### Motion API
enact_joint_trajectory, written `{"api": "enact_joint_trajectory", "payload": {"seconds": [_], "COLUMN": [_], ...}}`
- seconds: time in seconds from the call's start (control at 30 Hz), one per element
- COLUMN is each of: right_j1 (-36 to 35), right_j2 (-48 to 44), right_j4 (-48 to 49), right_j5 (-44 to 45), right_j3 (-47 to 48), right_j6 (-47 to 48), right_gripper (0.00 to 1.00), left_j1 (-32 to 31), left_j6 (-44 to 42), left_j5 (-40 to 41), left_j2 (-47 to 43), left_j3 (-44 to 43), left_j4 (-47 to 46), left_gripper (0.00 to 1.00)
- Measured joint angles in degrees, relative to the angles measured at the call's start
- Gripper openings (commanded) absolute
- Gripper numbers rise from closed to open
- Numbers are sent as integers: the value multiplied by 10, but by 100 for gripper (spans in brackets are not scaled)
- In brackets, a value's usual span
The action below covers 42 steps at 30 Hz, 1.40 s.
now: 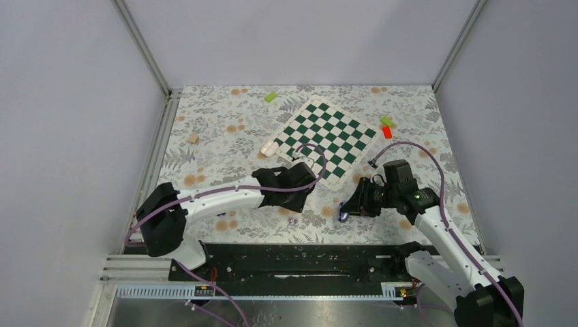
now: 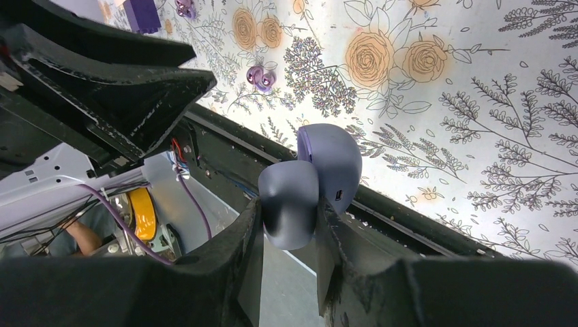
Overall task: Insert the wireless bluetooth earbuds into the charging case
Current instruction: Place the left earbud at the corner of the board, then adjust the left earbud at the center of the board.
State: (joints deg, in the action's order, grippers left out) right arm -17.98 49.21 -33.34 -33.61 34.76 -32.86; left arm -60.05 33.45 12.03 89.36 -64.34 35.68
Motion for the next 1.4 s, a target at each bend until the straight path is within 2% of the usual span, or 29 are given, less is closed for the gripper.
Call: {"api": "enact_joint_trajectory", "payload": {"seconds": [0.23,0.5,0.77,1.03,1.27,1.4], "right_j1": [0,0,0,0,0,0], "right_j2": [5,10,10,9,-1,-9], "right_j4": [2,6,6,6,6,1], "right_j5": [-4,-5,-5,-5,-4,-3], "right_j3": [0,0,0,0,0,0], "right_j6": [1,1,1,0,1,1], "right_gripper": [0,0,0,0,0,0], "left_j1": [-5,-5,-6,-6,-7,-7], "left_j6": [123,184,184,154,107,90], "left_j5": [6,-19,-34,-75,-89,-84], "left_j2": [-47,-21,43,111,110,70], "left_j3": [52,59,58,12,-12,-3], "left_j4": [65,49,35,10,-40,-48], "left_gripper": [41,38,39,36,42,46]}}
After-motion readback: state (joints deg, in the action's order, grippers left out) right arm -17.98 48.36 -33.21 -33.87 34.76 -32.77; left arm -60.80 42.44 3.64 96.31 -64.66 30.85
